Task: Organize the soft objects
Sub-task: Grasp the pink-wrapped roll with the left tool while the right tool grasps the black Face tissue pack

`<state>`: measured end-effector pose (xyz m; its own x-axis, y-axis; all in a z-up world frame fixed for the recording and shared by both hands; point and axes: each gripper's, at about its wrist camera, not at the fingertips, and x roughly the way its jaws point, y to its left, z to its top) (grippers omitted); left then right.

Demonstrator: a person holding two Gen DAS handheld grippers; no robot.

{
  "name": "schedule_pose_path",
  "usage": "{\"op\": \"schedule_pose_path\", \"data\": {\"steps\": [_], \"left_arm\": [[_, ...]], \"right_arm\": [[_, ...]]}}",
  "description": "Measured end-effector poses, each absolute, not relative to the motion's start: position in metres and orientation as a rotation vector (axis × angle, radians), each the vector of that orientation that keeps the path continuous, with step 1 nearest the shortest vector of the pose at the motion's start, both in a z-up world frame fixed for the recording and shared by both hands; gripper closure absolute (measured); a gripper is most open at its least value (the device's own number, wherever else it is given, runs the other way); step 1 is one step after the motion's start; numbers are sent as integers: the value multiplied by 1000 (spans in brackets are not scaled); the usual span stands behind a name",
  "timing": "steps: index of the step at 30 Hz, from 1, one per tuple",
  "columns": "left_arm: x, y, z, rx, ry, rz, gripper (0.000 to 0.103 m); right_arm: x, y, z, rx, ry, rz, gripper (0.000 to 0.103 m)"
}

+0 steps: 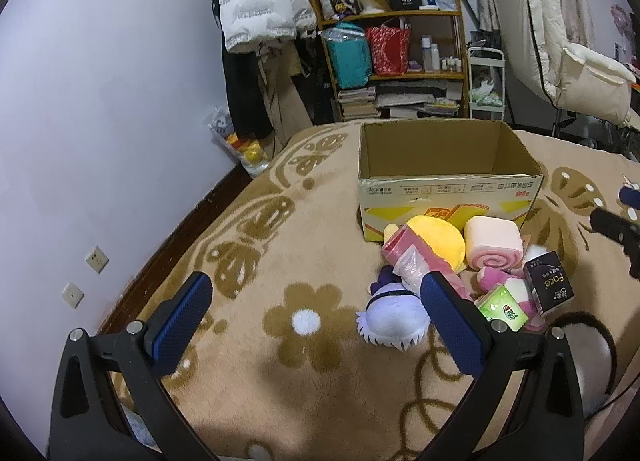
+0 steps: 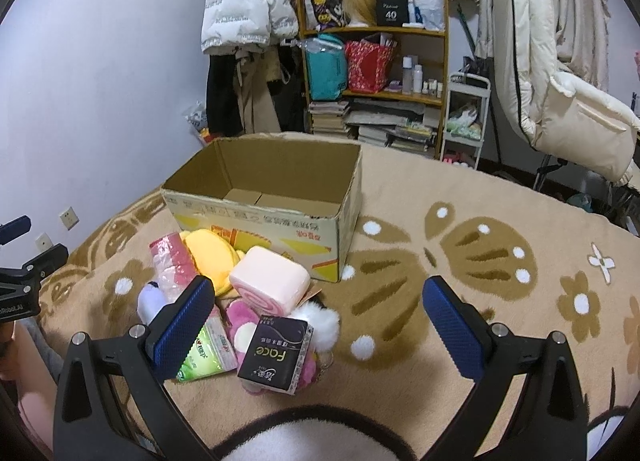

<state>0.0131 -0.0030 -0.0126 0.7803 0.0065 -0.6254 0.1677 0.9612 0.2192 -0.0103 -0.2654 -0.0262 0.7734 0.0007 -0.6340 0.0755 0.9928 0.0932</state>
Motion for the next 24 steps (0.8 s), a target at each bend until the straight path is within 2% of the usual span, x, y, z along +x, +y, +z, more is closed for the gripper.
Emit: {"op": "schedule_pose_path", "data": {"steps": [24], "left_arm": [[87,-51,-44,283,837,-129,0]], "right_arm": [[42,-262,-66,226,865,22,0]]}}
